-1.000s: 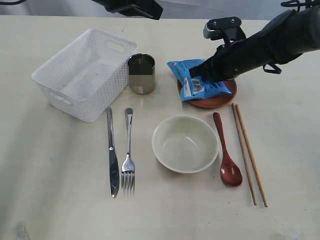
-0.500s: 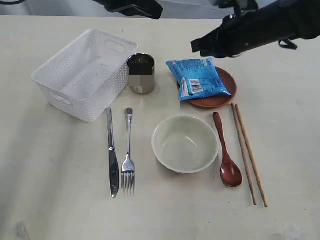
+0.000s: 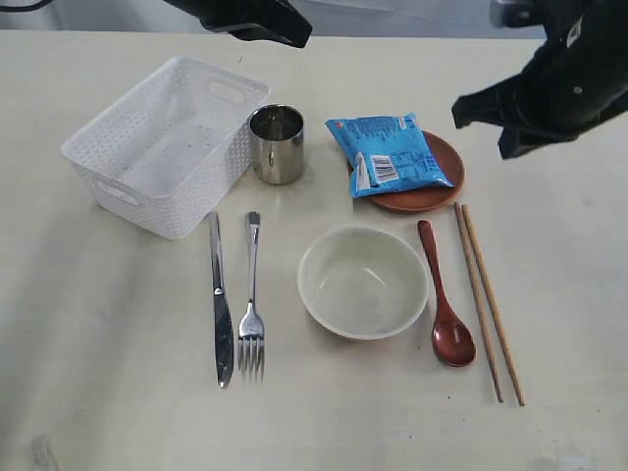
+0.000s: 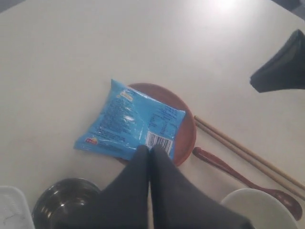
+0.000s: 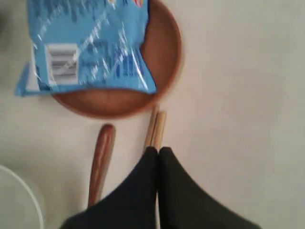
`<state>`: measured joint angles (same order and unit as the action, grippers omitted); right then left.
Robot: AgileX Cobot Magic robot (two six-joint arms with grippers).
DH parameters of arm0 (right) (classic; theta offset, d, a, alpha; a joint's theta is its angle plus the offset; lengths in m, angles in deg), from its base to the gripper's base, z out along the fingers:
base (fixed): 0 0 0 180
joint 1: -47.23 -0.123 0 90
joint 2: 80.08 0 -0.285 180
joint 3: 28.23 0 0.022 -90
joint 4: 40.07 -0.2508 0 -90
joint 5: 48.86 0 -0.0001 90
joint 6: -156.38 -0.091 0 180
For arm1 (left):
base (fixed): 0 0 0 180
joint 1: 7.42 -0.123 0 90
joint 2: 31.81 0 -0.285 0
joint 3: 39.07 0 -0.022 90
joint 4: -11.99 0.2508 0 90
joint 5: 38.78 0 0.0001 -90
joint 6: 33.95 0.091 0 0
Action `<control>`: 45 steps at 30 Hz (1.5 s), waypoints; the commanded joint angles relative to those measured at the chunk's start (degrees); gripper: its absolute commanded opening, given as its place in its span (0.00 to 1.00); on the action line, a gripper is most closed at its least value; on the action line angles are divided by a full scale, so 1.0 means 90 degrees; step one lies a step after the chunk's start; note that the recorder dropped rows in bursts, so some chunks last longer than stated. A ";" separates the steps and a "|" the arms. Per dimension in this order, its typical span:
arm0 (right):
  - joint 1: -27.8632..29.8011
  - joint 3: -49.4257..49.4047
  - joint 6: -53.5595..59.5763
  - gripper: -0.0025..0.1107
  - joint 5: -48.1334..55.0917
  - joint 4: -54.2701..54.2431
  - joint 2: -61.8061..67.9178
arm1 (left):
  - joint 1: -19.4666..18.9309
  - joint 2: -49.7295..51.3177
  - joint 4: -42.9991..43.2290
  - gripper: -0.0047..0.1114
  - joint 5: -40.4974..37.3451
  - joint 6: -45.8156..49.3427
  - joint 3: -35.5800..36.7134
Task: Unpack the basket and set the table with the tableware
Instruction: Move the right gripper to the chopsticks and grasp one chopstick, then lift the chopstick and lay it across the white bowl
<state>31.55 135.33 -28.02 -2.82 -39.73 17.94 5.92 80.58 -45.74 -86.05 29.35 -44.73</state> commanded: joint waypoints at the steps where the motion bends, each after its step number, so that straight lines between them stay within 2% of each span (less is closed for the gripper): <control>1: 0.0007 -0.0702 -0.0203 0.02 0.0090 0.0054 -0.0038 | -0.0010 -0.0069 0.0036 0.04 -0.0101 -0.0129 0.0011; 6: 0.0007 -0.1649 -0.0183 0.02 -0.0768 0.0036 -0.0038 | -0.0010 -0.0069 0.0036 0.04 -0.0249 -0.0129 0.0011; 8: 0.0007 -0.1886 -0.0051 0.05 -0.0943 -0.0038 -0.0038 | -0.0010 -0.0069 0.0036 0.04 -0.0249 -0.0129 0.0011; 13: 0.0007 -0.1944 -0.0022 0.30 -0.0969 -0.0163 -0.0025 | -0.0010 -0.0069 0.0036 0.04 -0.0249 -0.0129 0.0011; 15: 0.0007 -0.1944 -0.0022 0.36 -0.0969 -0.0201 -0.0013 | -0.0010 -0.0069 0.0036 0.04 -0.0249 -0.0129 0.0011; 29: 0.0007 -0.1944 -0.0016 0.36 -0.1291 -0.0276 0.0853 | -0.0010 -0.0069 0.0036 0.04 -0.0249 -0.0129 0.0011; 45: 0.0007 -0.1944 -0.0165 0.36 -0.1412 -0.0302 0.1022 | -0.0010 -0.0069 0.0036 0.04 -0.0247 -0.0088 0.0011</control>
<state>31.55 117.90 -28.57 -15.28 -42.14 27.01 5.92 80.58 -45.40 -88.13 28.50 -44.73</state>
